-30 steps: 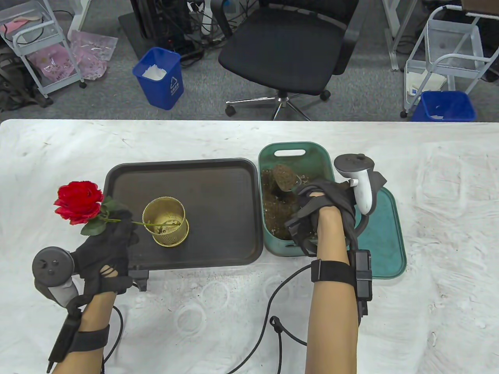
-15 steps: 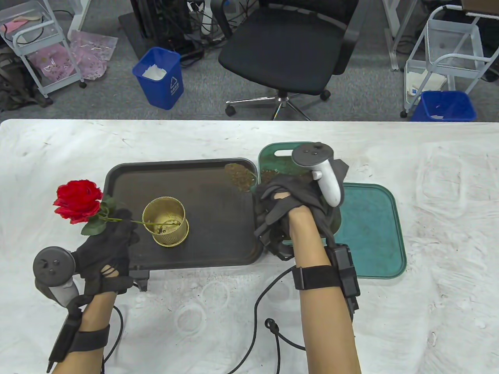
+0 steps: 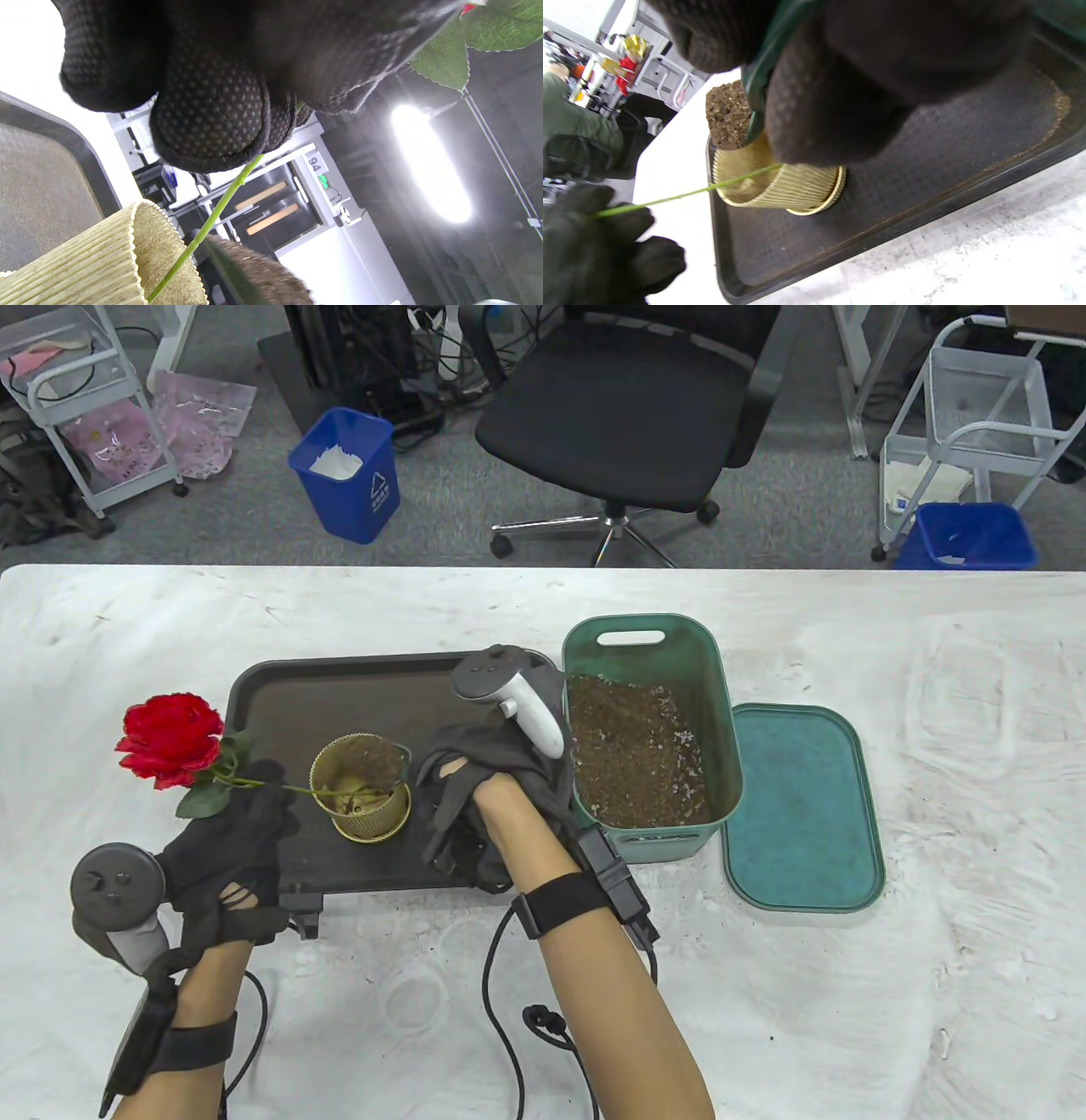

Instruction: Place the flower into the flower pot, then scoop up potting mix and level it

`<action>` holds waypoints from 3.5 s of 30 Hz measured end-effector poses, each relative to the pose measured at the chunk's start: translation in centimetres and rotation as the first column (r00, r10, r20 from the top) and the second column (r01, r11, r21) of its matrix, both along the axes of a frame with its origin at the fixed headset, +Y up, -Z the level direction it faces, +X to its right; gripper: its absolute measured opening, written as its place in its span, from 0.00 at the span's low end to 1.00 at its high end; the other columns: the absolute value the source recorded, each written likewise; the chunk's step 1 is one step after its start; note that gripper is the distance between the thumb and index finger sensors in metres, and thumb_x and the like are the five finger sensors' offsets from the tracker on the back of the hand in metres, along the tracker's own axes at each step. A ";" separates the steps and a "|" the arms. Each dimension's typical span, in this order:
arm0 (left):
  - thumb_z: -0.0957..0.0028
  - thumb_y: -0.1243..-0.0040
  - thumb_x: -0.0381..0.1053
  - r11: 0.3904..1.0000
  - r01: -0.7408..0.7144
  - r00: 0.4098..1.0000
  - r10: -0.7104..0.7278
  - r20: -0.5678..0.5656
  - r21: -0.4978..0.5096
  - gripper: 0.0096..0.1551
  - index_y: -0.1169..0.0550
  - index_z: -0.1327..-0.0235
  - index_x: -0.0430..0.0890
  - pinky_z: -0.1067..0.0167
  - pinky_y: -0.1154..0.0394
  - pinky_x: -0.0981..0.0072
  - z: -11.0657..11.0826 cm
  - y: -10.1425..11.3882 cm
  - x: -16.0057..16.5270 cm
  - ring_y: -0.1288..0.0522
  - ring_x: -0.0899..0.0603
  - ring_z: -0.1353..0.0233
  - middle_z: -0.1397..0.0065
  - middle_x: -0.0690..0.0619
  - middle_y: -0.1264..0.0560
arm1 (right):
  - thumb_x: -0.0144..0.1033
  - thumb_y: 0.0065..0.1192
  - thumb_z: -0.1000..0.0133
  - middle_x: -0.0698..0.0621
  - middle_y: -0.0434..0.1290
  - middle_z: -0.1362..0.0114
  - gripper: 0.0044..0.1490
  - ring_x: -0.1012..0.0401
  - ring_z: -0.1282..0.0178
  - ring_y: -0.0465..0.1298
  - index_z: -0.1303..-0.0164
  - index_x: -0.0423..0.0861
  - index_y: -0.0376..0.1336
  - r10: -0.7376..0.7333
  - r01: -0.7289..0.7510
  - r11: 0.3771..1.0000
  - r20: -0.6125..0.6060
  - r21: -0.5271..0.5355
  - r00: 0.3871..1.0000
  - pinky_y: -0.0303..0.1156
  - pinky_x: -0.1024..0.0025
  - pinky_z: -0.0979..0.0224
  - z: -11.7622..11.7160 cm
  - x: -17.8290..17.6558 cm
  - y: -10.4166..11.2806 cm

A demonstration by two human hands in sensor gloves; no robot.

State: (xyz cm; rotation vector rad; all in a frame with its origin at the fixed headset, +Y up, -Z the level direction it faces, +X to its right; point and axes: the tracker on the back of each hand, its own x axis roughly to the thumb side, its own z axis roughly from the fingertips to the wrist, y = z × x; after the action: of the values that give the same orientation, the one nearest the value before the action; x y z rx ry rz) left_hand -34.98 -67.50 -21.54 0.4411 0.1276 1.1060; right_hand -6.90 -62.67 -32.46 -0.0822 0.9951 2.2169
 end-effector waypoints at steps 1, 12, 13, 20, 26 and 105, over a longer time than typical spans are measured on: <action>0.55 0.28 0.55 1.000 0.003 1.000 -0.003 0.000 0.000 0.23 0.14 0.49 0.48 0.58 0.13 0.57 0.0 0.0 0.0 0.09 0.48 0.63 0.49 0.50 0.13 | 0.40 0.57 0.52 0.41 0.81 0.52 0.33 0.53 0.72 0.86 0.41 0.35 0.64 0.028 -0.028 1.000 -0.010 0.007 1.000 0.84 0.69 0.74 -0.1 -0.4 -0.2; 0.55 0.28 0.56 1.000 0.014 1.000 -0.014 0.002 0.004 0.23 0.13 0.50 0.48 0.58 0.13 0.58 0.0 0.0 0.1 0.09 0.48 0.64 0.50 0.51 0.13 | 0.42 0.64 0.50 0.40 0.82 0.53 0.33 0.54 0.74 0.87 0.42 0.34 0.65 0.239 -0.227 0.958 -0.047 0.176 0.970 0.84 0.70 0.75 0.0 -4.0 0.4; 0.55 0.28 0.56 1.000 0.014 1.000 -0.014 0.002 0.004 0.23 0.13 0.50 0.48 0.58 0.13 0.58 0.0 -0.1 0.1 0.09 0.48 0.64 0.50 0.51 0.13 | 0.42 0.64 0.50 0.40 0.82 0.53 0.33 0.54 0.74 0.87 0.42 0.34 0.65 0.255 -0.242 0.952 -0.049 0.188 0.966 0.84 0.70 0.75 0.1 -4.3 0.5; 0.55 0.28 0.56 1.000 0.007 1.000 -0.007 -0.007 0.000 0.23 0.13 0.50 0.48 0.58 0.13 0.57 0.1 -0.1 -0.1 0.09 0.48 0.64 0.50 0.51 0.13 | 0.43 0.66 0.51 0.41 0.82 0.52 0.33 0.53 0.72 0.87 0.42 0.36 0.66 0.490 -0.422 0.817 -0.090 0.392 0.867 0.84 0.68 0.74 1.4 -7.4 1.5; 0.55 0.28 0.56 1.000 0.011 1.000 -0.011 -0.011 -0.001 0.23 0.13 0.50 0.48 0.58 0.13 0.57 0.1 -0.1 -0.2 0.08 0.48 0.64 0.50 0.50 0.13 | 0.43 0.67 0.51 0.41 0.82 0.51 0.33 0.53 0.71 0.87 0.41 0.38 0.66 0.620 -0.496 0.705 -0.100 0.507 0.778 0.84 0.68 0.73 2.8 -9.2 2.4; 0.56 0.27 0.56 0.997 0.071 0.997 -0.071 0.013 0.023 0.23 0.13 0.50 0.48 0.58 0.13 0.57 0.1 0.2 0.8 0.08 0.48 0.64 0.50 0.51 0.13 | 0.38 0.61 0.52 0.40 0.81 0.50 0.34 0.51 0.69 0.86 0.39 0.35 0.64 0.197 -0.206 0.979 0.326 -0.008 0.925 0.83 0.64 0.70 -4.9 18.6 -2.5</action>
State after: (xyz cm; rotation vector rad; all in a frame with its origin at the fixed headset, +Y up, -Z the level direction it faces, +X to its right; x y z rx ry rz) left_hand -34.15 -67.28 -21.39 0.4551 0.0868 1.0411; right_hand 11.65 -65.22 -37.33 -0.5444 0.8022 2.3009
